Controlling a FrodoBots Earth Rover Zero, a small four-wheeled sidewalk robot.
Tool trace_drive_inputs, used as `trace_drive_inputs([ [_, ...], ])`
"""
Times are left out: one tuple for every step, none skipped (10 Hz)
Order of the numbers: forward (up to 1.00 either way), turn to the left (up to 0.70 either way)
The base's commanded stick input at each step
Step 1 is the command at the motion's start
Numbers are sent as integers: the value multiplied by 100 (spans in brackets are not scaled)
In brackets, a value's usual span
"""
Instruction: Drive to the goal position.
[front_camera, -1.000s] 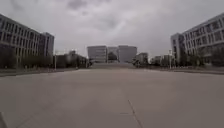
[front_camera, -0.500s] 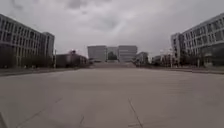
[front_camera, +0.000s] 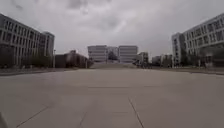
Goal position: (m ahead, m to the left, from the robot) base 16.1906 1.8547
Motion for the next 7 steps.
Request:
trace_drive_inputs([
  [70,-1],
  [70,-1],
  [70,-1],
  [70,-1],
  [70,-1],
  [70,-1],
  [70,-1],
])
